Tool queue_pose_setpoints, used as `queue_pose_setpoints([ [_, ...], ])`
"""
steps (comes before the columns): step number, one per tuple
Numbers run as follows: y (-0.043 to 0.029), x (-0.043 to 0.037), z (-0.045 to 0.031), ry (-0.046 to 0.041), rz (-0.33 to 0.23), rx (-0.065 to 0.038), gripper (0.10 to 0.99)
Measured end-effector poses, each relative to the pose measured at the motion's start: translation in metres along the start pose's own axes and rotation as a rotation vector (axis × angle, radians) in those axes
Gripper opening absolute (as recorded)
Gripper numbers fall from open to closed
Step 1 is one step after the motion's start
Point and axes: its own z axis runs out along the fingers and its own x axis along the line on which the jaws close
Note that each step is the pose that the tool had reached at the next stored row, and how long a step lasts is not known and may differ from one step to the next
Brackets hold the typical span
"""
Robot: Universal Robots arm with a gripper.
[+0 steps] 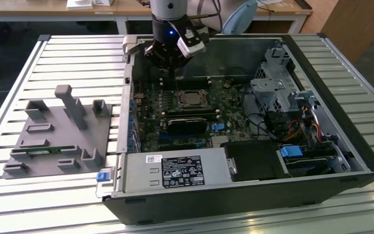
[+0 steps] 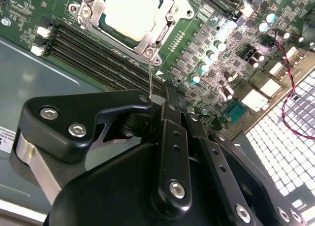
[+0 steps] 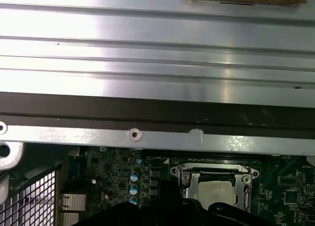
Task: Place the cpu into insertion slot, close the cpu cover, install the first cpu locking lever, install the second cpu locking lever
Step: 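Install the first cpu locking lever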
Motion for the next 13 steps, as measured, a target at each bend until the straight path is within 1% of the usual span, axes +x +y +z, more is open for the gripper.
queue_pose_setpoints([
  [13,-0.0001,-0.0046,0.0001,0.0,0.0,0.0,0.106],
])
